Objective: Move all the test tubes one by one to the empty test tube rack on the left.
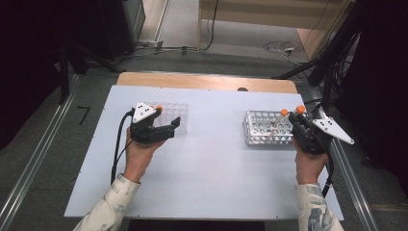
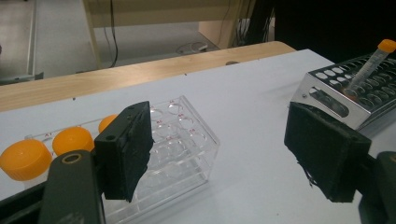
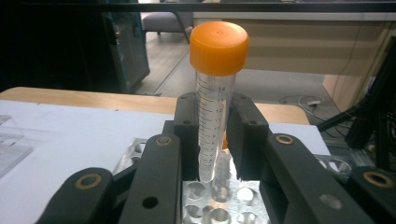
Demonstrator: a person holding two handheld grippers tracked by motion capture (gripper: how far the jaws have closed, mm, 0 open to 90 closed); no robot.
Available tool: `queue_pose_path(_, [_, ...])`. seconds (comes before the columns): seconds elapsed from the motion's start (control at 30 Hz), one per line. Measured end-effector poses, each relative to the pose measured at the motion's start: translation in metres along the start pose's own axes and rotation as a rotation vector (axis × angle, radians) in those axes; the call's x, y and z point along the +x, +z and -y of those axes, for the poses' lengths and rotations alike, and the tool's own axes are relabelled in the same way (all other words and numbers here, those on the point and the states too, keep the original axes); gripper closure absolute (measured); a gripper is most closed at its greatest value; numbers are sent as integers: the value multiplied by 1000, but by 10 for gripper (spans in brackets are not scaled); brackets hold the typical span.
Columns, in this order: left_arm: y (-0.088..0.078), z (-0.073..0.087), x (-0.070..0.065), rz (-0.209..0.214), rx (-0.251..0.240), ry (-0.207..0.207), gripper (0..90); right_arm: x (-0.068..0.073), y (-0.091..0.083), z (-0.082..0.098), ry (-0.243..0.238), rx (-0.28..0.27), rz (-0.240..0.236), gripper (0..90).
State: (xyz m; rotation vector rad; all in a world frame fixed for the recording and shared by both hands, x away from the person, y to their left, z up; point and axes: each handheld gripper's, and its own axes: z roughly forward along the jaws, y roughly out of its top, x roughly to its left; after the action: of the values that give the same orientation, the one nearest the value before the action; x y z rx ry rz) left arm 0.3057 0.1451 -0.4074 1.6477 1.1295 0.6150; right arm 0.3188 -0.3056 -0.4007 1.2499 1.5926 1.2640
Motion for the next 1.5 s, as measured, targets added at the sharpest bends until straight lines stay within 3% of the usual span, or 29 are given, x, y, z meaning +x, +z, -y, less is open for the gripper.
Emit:
queue_pose_path(0.5, [1,0,-4,10,7,13,241,42,7,5,-52,36,-147,725])
queue_pose_path(0.7, [2,1,-7,22,10,20,241,62,11,10,-63,57,-226,725])
queue_pose_path(1.03, [3,1,-13,43,17,34,240,95,17,22,-108,95,-312,725])
queue_pose_path(1.5, [4,1,-40,124,22,93,232,126,20,34,-157,135,-392,725])
